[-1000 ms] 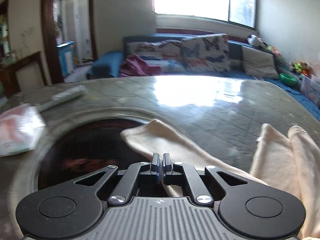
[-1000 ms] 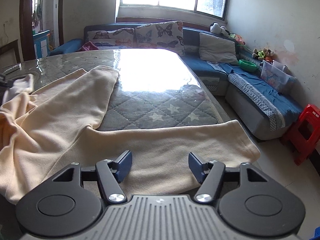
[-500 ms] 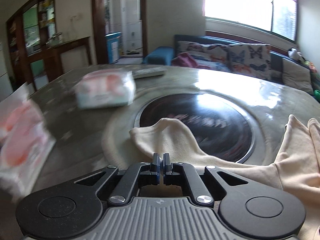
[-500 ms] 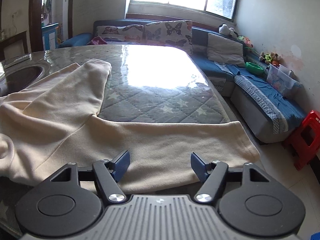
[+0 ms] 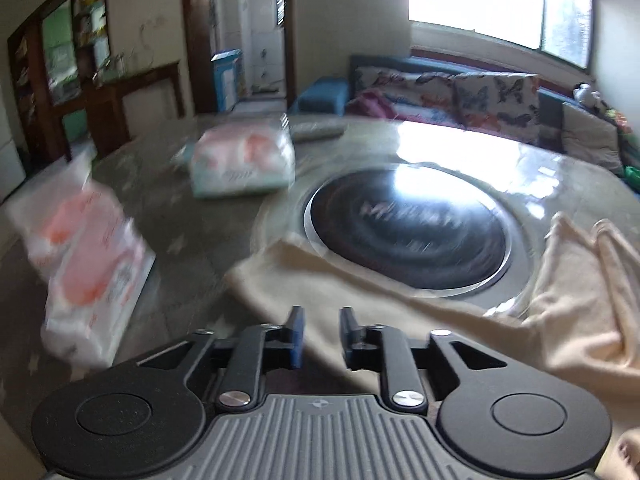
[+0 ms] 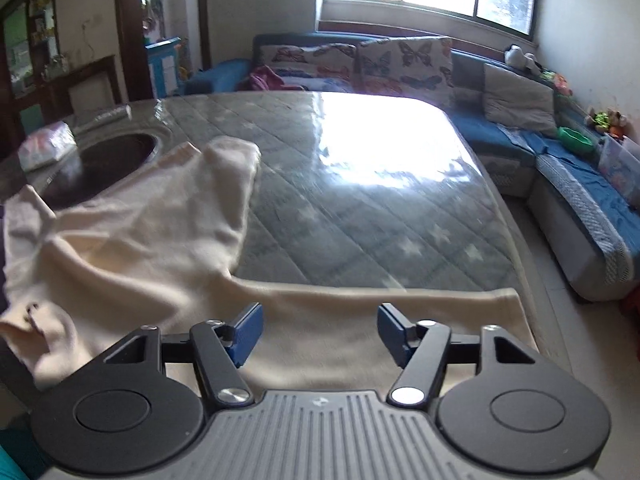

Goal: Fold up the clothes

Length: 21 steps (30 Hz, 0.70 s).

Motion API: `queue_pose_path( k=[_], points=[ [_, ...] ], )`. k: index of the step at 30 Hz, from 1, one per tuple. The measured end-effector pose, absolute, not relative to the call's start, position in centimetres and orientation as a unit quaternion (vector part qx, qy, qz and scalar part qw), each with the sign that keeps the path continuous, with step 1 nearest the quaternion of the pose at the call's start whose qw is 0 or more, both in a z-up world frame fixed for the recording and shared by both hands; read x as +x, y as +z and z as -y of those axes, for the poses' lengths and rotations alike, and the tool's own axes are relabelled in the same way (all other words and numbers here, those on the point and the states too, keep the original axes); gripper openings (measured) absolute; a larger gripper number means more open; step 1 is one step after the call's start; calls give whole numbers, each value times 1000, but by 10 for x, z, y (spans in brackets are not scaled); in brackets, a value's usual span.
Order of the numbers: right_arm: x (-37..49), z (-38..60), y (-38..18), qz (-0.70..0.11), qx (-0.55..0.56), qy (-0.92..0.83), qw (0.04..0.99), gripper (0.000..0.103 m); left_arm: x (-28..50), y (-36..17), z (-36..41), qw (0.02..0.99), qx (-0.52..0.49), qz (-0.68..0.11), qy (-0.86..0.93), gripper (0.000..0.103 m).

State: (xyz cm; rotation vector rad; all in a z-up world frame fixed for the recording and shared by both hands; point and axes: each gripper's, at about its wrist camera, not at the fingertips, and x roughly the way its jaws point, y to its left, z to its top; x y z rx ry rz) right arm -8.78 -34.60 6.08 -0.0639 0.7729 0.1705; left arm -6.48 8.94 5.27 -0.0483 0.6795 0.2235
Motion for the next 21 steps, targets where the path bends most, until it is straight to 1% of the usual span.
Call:
queue_pose_path(
  k=[8,14,17,21],
  points=[
    [-17,317,68,-358,-30,154,920,49,1,53,-26,942,5,-335,-6,31],
    [37,307,66,-364,2,184,913,44,60,43,15,933,19,-352,-73,31],
    [62,306,61,-372,32,189,908,39,80,37,34,931,38,-352,-94,35],
    [90,305,52,-381,62,189,903,38,101,26,53,928,70,-349,-107,48]
  ],
)
